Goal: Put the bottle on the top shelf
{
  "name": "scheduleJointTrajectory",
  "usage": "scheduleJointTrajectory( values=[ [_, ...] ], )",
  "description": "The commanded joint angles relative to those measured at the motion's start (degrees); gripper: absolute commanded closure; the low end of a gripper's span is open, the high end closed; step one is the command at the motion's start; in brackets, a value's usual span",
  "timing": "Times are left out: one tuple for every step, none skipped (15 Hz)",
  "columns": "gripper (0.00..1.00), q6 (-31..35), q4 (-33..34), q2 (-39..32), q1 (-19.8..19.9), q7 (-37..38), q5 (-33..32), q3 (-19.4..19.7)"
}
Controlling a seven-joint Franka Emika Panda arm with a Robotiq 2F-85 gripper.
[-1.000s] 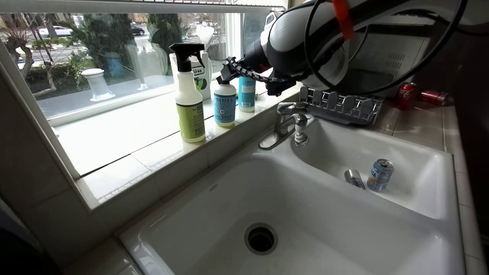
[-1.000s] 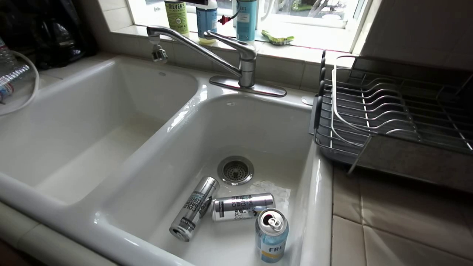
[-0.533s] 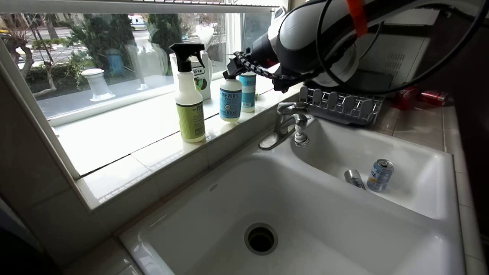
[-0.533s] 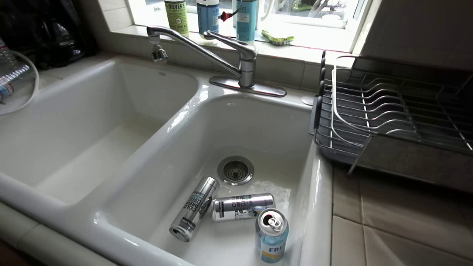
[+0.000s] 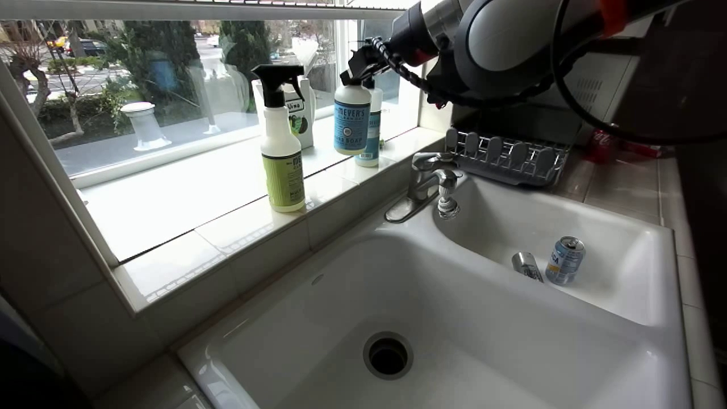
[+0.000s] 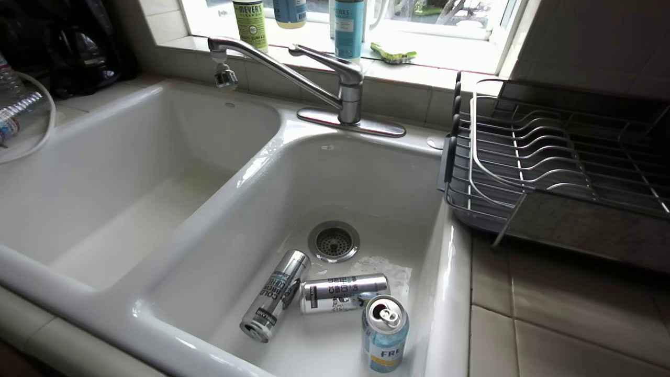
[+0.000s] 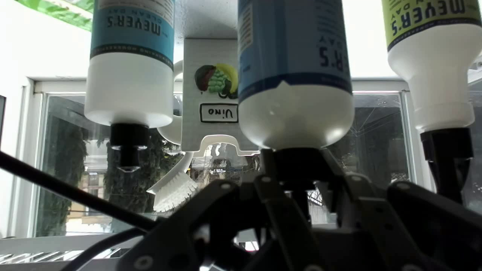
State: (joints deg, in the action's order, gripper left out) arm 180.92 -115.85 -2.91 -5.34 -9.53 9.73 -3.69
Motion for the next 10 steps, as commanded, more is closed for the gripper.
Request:
scheduleJointTrajectory(
  values=[
    [0.92,-3.56,-0.37,4.0,-1.03,5.01,-6.28,0.95],
    [0.92,-4.59,0.05,4.82,-0.8,6.15,-8.12,0.58],
    [0.92,-5.46,0.52,5.44,-0.53,7.69,-10.44,0.3],
    [0.92,-6.59,1.18,5.99,-0.33,8.84,-12.13,-0.23],
    [0.92,-7.62,1.82,6.64,-0.18,10.09,-14.0,-0.75],
    [0.92,-8.69,2.61,7.12,0.06,11.52,-16.11,-1.24],
    [0.92,-9.71,3.56,7.47,-0.07,12.18,-17.15,-1.78],
    [0.92,-10.64,4.51,7.77,0.01,13.21,-18.59,-2.28],
    [0.92,-11.67,5.62,7.94,-0.13,13.71,-19.36,-2.82],
    [0.92,-12.51,6.7,7.98,-0.31,13.91,-19.77,-3.32]
  ],
)
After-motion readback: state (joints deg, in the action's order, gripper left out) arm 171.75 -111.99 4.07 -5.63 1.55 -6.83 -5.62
